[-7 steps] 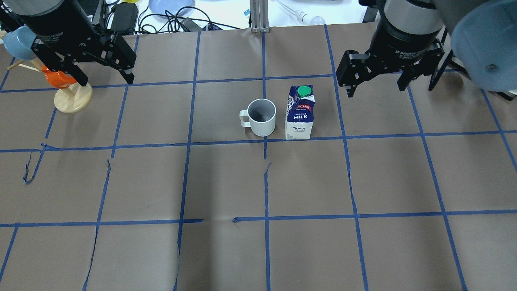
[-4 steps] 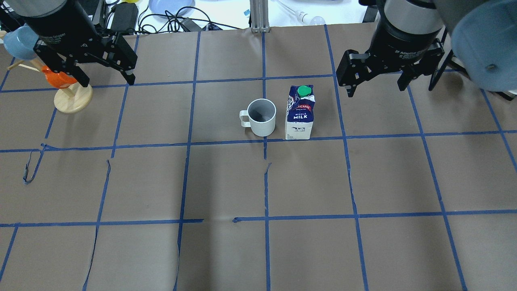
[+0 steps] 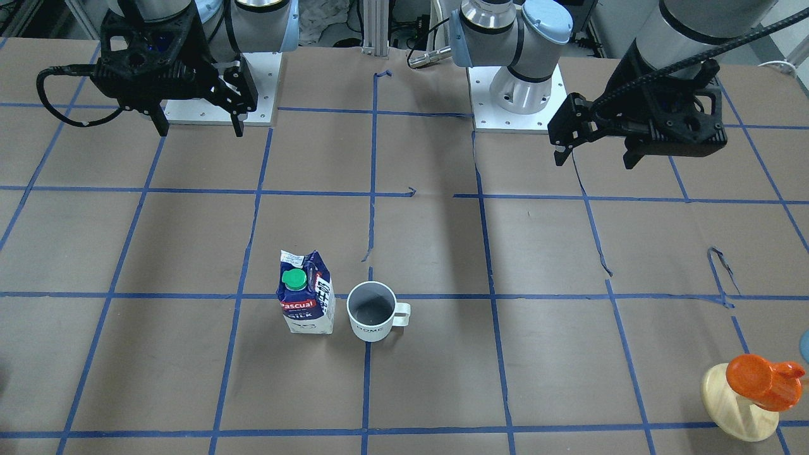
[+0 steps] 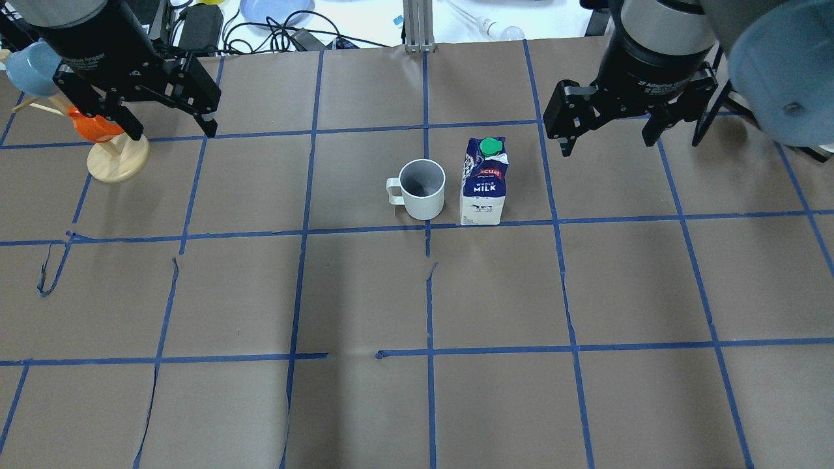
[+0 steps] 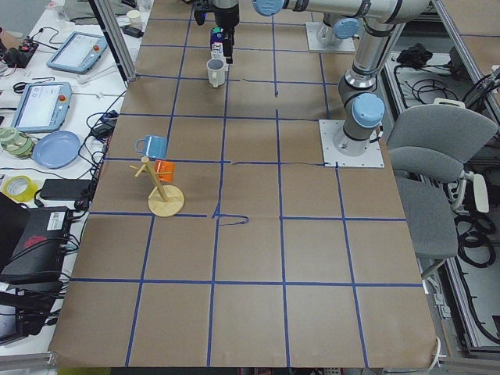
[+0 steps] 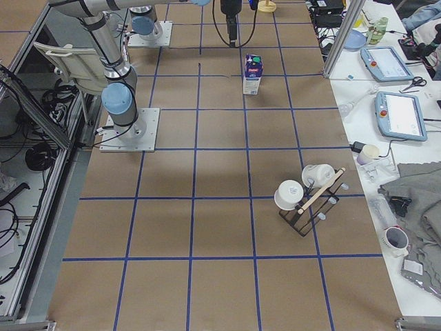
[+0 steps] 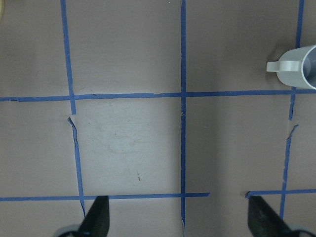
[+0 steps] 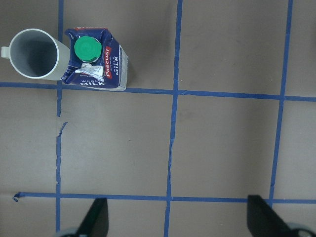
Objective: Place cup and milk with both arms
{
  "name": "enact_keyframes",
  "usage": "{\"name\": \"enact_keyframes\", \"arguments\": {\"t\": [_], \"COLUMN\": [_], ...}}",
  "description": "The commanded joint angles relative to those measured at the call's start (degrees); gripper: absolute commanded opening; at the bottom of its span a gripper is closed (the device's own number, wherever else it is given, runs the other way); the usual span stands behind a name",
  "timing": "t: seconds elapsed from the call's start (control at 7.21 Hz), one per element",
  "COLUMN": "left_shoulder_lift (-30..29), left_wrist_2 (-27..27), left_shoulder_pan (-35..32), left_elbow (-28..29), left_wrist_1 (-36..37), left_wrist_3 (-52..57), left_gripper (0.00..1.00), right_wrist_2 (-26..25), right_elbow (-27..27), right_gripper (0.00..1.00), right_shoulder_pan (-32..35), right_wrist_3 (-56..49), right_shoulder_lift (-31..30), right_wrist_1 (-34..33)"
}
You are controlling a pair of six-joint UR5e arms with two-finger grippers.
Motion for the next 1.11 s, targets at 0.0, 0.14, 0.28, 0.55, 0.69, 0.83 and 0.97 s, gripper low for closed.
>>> {"name": "enact_keyframes", "arguments": {"t": [0.0,0.14,0.28,0.55,0.69,0.83,0.97], "left_shoulder_lift": [-0.07,-0.07,-0.07,-0.25,-0.16,-0.25,-0.33], "left_wrist_2": [0.15,0.24,0.32,0.06,0.06,-0.55,-0.21], "left_shoulder_pan": [0.0,0.0,0.0,0.0,0.0,0.0,0.0], "left_elbow": [-0.01,-0.01,-0.1,-0.1,-0.36,-0.54,-0.62], "left_wrist_1": [0.0,0.0,-0.09,-0.09,0.0,0.0,0.0], "left_wrist_3": [0.0,0.0,0.09,0.0,0.0,0.0,0.09], "left_gripper": [1.0,1.0,1.0,1.0,1.0,1.0,1.0], "right_wrist_2": [0.07,0.07,0.07,0.07,0.07,0.07,0.07], "right_elbow": [0.03,0.03,0.03,0.03,0.03,0.03,0.03], "right_gripper": [1.0,1.0,1.0,1.0,1.0,1.0,1.0], "right_shoulder_pan": [-0.03,-0.03,-0.03,-0.03,-0.03,-0.03,-0.03], "right_wrist_3": [-0.03,0.06,-0.03,0.06,0.06,0.06,0.06], "right_shoulder_lift": [0.03,0.03,0.03,0.03,0.03,0.03,0.03], "right_wrist_1": [-0.03,-0.03,-0.03,-0.12,-0.03,-0.03,-0.03]}}
